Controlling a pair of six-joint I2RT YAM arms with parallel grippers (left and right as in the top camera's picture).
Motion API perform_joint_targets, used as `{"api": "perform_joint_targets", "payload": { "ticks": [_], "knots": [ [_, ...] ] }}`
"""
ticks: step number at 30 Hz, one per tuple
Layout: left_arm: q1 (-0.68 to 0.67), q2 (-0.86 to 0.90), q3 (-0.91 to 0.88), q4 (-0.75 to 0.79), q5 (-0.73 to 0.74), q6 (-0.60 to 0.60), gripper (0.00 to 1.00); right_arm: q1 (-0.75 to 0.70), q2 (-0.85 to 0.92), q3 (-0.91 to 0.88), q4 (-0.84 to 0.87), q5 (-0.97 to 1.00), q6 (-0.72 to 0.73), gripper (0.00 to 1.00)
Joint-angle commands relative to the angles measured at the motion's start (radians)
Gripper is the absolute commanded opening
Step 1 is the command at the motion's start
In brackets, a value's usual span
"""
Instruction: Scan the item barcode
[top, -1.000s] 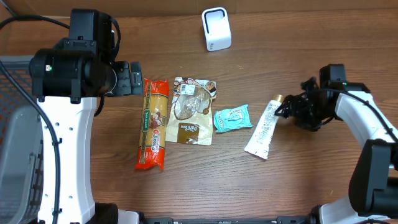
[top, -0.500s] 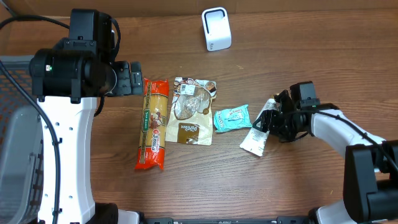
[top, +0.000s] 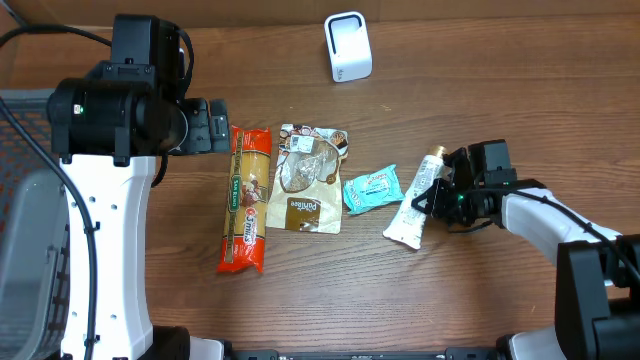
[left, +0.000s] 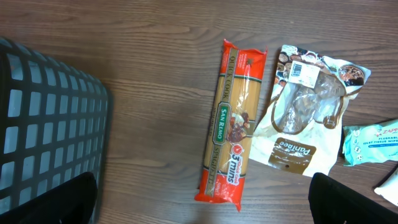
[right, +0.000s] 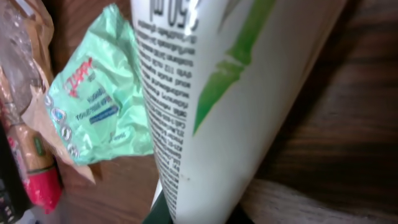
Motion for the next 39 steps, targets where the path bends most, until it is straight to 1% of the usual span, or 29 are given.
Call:
{"api": "perform_joint_targets", "payload": {
  "ticks": [1, 4, 6, 10, 12, 15, 21, 28, 35, 37, 39],
  "knots": [
    [0.005, -0.004, -0.001, 0.001, -0.013, -0.018, 1.00, -0.022, 0.044, 0.049, -0.126, -0.106, -0.178, 0.04],
    [0.005, -0.004, -0.001, 0.001, -0.013, -0.018, 1.00, -0.052, 0.017, 0.165, -0.290, -0.243, -0.300, 0.04],
    [0.005, -0.004, -0.001, 0.001, -0.013, -0.018, 1.00, -0.059, 0.000, 0.243, -0.397, -0.266, -0.346, 0.04],
    [0.005, -0.004, -0.001, 0.001, -0.013, -0.018, 1.00, -0.047, -0.029, 0.425, -0.631, -0.280, -0.483, 0.04],
    [0.005, -0.004, -0.001, 0.001, -0.013, -0.018, 1.00, -0.034, -0.041, 0.504, -0.710, -0.343, -0.535, 0.04],
    [0.005, -0.004, -0.001, 0.001, -0.013, -0.018, 1.00, -0.011, -0.055, 0.596, -0.783, -0.480, -0.615, 0.04],
    [0.005, -0.004, -0.001, 0.001, -0.013, -0.018, 1.00, 0.045, -0.076, 0.694, -0.813, -0.513, -0.626, 0.04],
    [0.005, -0.004, -0.001, 0.001, -0.013, -0.018, 1.00, 0.076, -0.090, 0.702, -0.814, -0.530, -0.633, 0.04],
    [0.005, -0.004, -0.001, 0.001, -0.013, -0.018, 1.00, 0.077, -0.090, 0.704, -0.813, -0.546, -0.631, 0.04],
    [0.005, -0.004, -0.001, 0.001, -0.013, -0.018, 1.00, 0.077, -0.090, 0.709, -0.812, -0.541, -0.612, 0.04],
    [0.005, -0.004, -0.001, 0.001, -0.013, -0.018, 1.00, 0.078, -0.090, 0.728, -0.809, -0.494, -0.558, 0.04]
  ]
}}
